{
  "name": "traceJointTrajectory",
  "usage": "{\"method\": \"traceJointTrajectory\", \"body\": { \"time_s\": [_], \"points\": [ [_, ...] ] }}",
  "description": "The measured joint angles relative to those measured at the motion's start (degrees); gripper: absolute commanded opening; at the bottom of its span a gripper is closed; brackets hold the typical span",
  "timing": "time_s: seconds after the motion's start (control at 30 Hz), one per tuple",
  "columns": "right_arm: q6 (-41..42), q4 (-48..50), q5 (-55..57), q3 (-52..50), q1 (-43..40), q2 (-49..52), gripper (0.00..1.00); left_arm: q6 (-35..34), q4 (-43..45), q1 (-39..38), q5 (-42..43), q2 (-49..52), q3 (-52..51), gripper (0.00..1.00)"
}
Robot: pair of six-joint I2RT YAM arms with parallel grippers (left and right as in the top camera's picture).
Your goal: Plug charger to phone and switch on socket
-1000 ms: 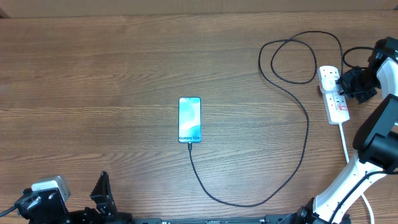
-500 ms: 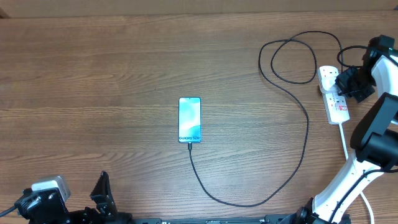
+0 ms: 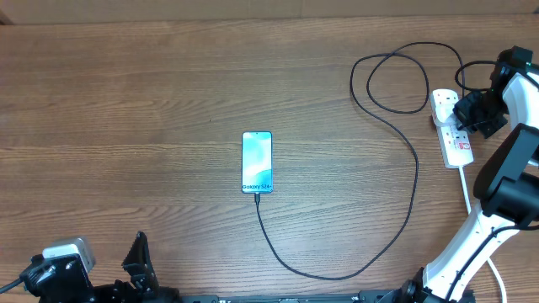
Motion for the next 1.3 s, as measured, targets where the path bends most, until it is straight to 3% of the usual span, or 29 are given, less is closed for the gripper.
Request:
{"method": "traceJointTrajectory", "body": {
  "time_s": [0.27, 0.43, 0.63, 0.9, 1.3],
  "points": [
    [2.23, -14.45, 2.80, 9.53, -0.61, 4.02, 0.04, 0.00, 0.02, 0.00, 0.00, 0.00, 0.00, 1.00],
    [4.11, -17.92, 4.57, 15.80, -4.61, 1.95, 0.04, 0.00, -0.02, 0.00, 0.00, 0.00, 0.00, 1.00],
    [5.62, -18.23, 3.15, 16.74, -9.62, -10.73, 0.04, 0.00, 0.00, 0.00, 0.00, 0.00, 0.00, 1.00],
    [6.16, -16.92, -0.37, 17.53, -8.83, -29.99, 0.04, 0.00, 0.00, 0.00, 0.00, -0.72, -0.07, 1.00],
    [6.40, -15.67, -6.12, 17.77, -8.79, -46.34, 0.04, 0.00, -0.04, 1.92, -0.02, -11.93, -0.04, 1.00]
  ]
}}
